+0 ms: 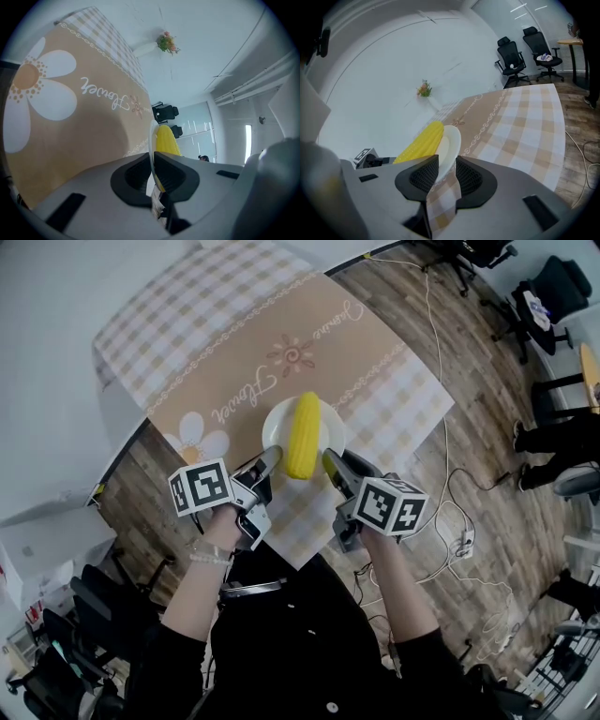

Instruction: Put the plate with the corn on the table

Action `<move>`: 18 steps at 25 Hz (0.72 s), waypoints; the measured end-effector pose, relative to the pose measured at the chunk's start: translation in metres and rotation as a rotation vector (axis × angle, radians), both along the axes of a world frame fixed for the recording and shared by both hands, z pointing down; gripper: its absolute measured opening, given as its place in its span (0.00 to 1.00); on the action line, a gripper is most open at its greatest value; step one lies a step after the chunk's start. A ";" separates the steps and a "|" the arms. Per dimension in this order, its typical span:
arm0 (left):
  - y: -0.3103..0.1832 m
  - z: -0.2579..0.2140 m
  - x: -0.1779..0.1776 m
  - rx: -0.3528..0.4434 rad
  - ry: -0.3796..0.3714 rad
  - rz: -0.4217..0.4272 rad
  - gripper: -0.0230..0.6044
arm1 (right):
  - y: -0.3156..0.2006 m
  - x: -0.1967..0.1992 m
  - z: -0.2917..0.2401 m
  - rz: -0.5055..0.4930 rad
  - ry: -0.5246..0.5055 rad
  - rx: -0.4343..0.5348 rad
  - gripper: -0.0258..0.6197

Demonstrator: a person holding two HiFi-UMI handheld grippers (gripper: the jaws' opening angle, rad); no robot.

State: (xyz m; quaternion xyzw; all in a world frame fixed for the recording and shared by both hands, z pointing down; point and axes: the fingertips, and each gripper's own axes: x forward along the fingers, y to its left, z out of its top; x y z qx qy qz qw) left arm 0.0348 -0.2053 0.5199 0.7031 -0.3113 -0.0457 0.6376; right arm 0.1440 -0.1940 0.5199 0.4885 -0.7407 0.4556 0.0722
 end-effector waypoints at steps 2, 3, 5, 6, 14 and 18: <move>-0.003 0.007 -0.001 -0.011 -0.014 -0.003 0.08 | -0.003 -0.001 0.008 -0.003 0.009 -0.011 0.26; -0.005 0.010 -0.002 -0.015 -0.021 -0.004 0.08 | -0.005 -0.002 0.012 -0.003 0.013 -0.018 0.26; -0.007 0.018 -0.004 -0.023 -0.035 -0.002 0.08 | -0.007 -0.003 0.020 -0.005 0.020 -0.031 0.27; -0.009 0.022 -0.005 -0.027 -0.040 0.000 0.08 | -0.009 -0.004 0.024 -0.007 0.025 -0.037 0.27; -0.018 0.044 -0.009 -0.042 -0.087 0.013 0.08 | -0.020 -0.009 0.048 -0.029 0.062 -0.071 0.28; -0.023 0.051 -0.010 -0.045 -0.106 0.019 0.08 | -0.024 -0.008 0.057 -0.043 0.087 -0.081 0.28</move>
